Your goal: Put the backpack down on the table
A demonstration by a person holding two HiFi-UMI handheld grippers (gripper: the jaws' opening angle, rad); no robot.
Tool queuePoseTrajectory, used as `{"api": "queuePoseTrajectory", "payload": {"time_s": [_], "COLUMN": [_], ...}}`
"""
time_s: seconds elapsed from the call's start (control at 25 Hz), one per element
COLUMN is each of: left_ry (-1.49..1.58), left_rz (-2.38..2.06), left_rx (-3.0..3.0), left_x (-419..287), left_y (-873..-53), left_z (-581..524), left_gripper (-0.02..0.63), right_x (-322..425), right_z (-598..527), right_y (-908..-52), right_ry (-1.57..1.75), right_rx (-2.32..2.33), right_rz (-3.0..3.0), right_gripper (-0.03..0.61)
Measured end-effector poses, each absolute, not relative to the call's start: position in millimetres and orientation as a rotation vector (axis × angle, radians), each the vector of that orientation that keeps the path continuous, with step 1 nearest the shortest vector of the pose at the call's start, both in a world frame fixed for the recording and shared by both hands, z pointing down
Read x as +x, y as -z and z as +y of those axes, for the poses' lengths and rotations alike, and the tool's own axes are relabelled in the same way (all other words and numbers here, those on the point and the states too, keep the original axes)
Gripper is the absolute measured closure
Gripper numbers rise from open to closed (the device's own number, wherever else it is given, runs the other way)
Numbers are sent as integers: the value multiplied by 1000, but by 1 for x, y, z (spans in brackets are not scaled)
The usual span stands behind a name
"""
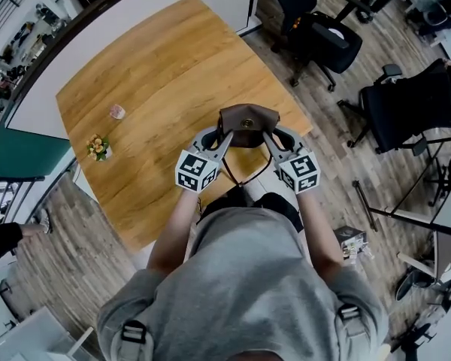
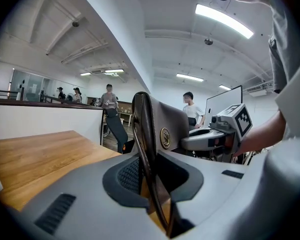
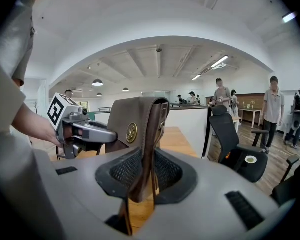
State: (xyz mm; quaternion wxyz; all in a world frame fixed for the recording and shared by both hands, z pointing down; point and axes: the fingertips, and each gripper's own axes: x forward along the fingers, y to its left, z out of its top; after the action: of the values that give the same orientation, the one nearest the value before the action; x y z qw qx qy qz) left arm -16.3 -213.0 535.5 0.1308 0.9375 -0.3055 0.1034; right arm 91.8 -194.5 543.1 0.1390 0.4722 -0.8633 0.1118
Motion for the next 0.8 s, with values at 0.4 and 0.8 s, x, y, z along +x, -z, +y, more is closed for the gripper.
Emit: {"api": "queuePoseTrajectory", "payload": {"time_s": [0.4, 0.8], "left_ry": [-311, -332], "left_rz": [-878, -917], "left_rx": [2746, 2747], "left_x": [-12, -5], "left_y": [-542, -553], "left_z": [-235, -270], "left_gripper": [540, 540], "right_x": [97, 104], "right_z": [-218, -255], "right_y": [-550, -561], "right_ry": [-322, -366], "right_rx": [1369, 1324], "right_rz": [-2473, -2506], "right_gripper": [491, 489]}}
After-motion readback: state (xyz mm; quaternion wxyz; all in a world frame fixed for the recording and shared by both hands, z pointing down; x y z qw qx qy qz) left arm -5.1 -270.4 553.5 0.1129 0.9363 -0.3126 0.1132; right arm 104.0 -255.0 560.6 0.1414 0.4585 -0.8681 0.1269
